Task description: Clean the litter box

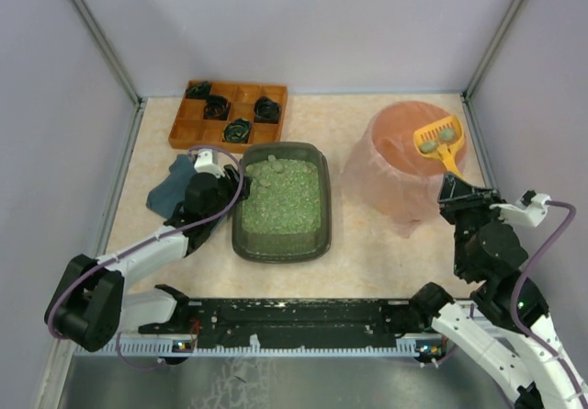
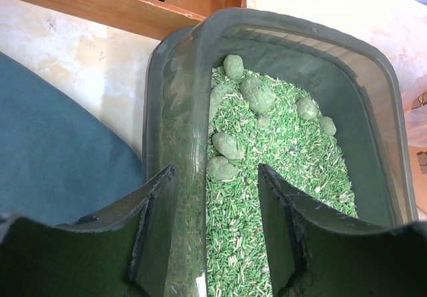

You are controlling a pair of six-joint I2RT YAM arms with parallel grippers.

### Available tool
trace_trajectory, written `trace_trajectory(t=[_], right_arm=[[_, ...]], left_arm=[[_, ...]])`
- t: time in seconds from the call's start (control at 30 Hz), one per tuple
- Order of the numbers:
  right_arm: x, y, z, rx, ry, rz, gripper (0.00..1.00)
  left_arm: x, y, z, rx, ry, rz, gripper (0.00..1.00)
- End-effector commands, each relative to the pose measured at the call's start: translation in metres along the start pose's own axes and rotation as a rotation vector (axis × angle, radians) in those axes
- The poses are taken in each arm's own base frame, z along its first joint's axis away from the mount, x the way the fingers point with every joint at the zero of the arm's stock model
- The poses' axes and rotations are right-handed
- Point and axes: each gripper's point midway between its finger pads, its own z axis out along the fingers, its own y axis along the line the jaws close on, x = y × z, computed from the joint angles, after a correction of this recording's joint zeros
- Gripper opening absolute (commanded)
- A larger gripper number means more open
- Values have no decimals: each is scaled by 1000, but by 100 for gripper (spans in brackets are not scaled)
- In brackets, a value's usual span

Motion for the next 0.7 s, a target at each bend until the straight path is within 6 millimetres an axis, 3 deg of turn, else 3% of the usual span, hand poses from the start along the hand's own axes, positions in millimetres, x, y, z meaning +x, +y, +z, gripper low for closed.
trace_trajectory(t=[0.0, 0.2, 0.33, 0.5, 0.67], right_arm=[[-18, -3, 0, 44, -21, -223, 0], [-13, 19, 8, -18, 55, -509, 0], [2, 28, 17, -47, 126, -671, 0], [17, 30, 24, -66, 172, -764, 0], [20, 34, 26, -88, 179, -794, 0]], left_arm=[[-8, -9, 2, 22, -15, -4, 57], [-7, -9, 3, 25, -8, -2, 57], [-7, -10, 3, 26, -7, -1, 57], [-7, -10, 3, 26, -7, -2, 57], [-6, -11, 3, 30, -4, -4, 57]])
